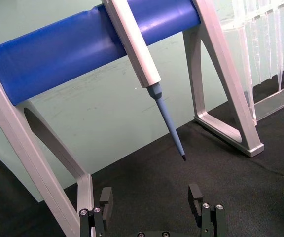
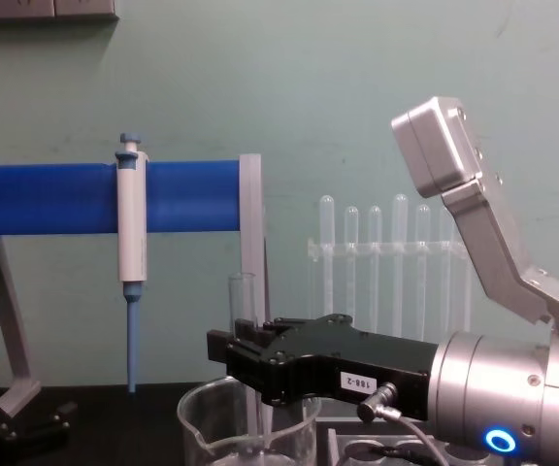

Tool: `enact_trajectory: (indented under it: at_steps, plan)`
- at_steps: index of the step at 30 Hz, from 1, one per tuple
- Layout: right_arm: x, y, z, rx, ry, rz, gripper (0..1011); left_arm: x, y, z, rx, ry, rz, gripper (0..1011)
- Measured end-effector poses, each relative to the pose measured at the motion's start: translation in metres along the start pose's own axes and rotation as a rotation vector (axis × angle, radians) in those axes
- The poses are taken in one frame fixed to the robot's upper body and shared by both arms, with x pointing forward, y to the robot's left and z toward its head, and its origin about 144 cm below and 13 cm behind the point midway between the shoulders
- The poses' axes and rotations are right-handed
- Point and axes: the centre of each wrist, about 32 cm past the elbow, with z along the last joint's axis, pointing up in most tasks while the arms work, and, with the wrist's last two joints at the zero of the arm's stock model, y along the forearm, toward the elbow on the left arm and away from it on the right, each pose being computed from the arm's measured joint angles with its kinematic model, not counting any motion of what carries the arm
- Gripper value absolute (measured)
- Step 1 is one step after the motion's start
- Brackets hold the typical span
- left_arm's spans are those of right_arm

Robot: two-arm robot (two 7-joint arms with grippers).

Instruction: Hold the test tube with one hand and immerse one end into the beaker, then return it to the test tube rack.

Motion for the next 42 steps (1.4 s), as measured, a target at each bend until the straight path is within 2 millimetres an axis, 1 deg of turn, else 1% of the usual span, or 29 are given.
enact_trajectory:
  at_steps: [42]
  plan:
    - [0.0000,0.0000,0.0000,0.000,0.000,0.000,228,0.0000,0.0000,0.0000,0.000,0.000,0.000,1000]
